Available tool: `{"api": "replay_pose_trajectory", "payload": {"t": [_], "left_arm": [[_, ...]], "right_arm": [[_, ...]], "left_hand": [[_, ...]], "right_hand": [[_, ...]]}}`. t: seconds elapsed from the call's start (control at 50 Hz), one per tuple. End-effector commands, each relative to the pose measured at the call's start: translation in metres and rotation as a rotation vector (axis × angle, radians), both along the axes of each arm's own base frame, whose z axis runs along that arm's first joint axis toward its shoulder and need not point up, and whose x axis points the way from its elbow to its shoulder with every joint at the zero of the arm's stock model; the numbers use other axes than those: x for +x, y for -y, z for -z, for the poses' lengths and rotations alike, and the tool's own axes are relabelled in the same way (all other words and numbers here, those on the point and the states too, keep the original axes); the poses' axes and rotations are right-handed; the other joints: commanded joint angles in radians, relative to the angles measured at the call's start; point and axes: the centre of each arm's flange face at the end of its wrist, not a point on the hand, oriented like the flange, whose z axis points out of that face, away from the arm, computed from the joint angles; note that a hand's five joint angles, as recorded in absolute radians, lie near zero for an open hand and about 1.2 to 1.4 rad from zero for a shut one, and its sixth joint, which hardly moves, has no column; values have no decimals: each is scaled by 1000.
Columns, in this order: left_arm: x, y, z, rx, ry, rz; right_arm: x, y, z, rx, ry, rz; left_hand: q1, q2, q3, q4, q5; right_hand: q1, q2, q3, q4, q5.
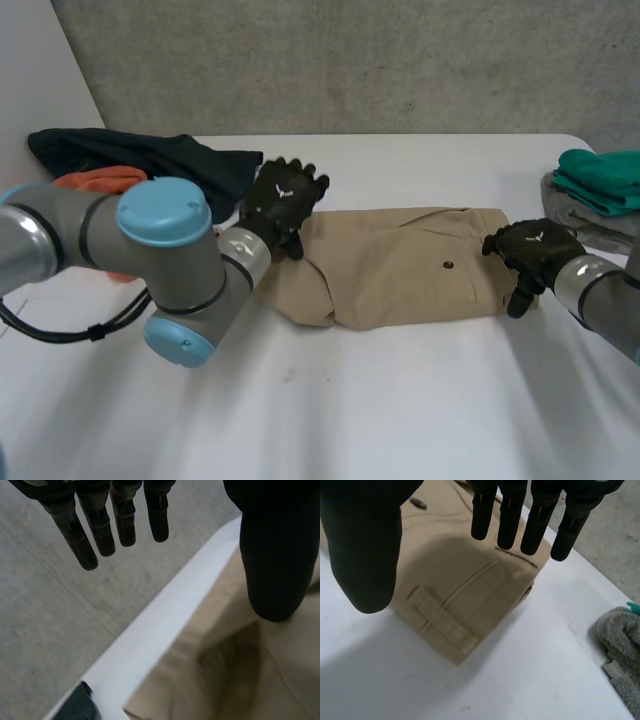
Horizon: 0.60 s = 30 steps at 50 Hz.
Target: Fold the laundry.
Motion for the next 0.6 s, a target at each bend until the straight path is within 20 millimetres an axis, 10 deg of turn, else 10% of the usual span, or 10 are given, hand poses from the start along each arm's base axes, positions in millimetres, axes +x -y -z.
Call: {"api": "replay_pose_trajectory", "payload": {"t": [0.02, 0.28, 0.4, 0.6], "left_arm": [[1, 16, 26, 15, 21, -54], [26, 36, 40, -39, 178, -176], [30, 32, 10, -79, 147, -183], [41, 17, -44, -155, 90, -196]], "right_arm": [[-7, 4, 12, -87, 17, -3], [-10, 20, 29, -200, 25, 2], [-11, 23, 36, -198, 3, 5], [-38, 27, 4, -268, -121, 60]], "left_hand": [[73, 71, 76, 69, 66], [47, 45, 50, 42, 40], [2, 0, 6, -2, -4], [-86, -88, -82, -90, -92]], "right_hand": [[147, 158, 146, 143, 137], [402, 413, 401, 398, 392], [961, 972, 960, 957, 951], [962, 973, 961, 958, 952]]}}
